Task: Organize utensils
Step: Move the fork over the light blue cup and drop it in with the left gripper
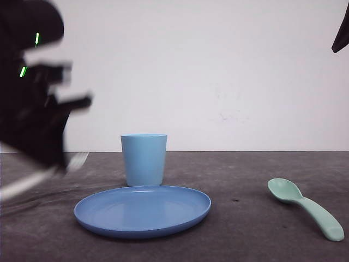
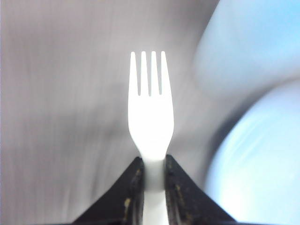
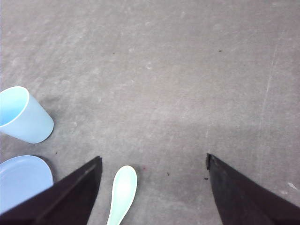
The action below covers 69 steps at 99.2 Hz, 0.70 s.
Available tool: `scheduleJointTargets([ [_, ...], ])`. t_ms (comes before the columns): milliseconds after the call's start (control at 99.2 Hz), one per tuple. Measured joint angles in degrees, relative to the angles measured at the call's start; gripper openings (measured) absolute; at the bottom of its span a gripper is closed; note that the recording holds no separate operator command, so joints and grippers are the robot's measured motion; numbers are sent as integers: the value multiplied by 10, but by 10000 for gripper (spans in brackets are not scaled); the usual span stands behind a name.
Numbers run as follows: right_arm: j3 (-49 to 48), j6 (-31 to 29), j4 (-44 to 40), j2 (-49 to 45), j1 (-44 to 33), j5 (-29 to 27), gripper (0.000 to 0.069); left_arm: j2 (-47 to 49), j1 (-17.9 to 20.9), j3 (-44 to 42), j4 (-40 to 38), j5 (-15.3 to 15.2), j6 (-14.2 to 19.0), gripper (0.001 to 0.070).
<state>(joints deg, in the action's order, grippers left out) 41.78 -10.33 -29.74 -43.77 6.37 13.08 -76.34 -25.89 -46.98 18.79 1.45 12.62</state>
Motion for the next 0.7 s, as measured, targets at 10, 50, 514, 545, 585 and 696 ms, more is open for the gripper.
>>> scheduleJointTargets([
  [10,0,0,0,0,0,0,445,6,-1,-1,-9,0,1,36],
  [50,0,0,0,0,0,-1,445,28,-3,-4,-47,0,2,36],
  [514,1,0,34,0,0,-26,445,-29,-42,-7,-431,0,-15,36],
  [545,1,0,37,0,0,-26,445,-42,-42,-7,-440,0,-15,36],
  [585,1,0,40,0,0,-26,445,-60,-42,-7,-444,0,-15,36],
  [696,1,0,40,0,0,-26,445,-106,-44,-7,-452,0,-15,36],
])
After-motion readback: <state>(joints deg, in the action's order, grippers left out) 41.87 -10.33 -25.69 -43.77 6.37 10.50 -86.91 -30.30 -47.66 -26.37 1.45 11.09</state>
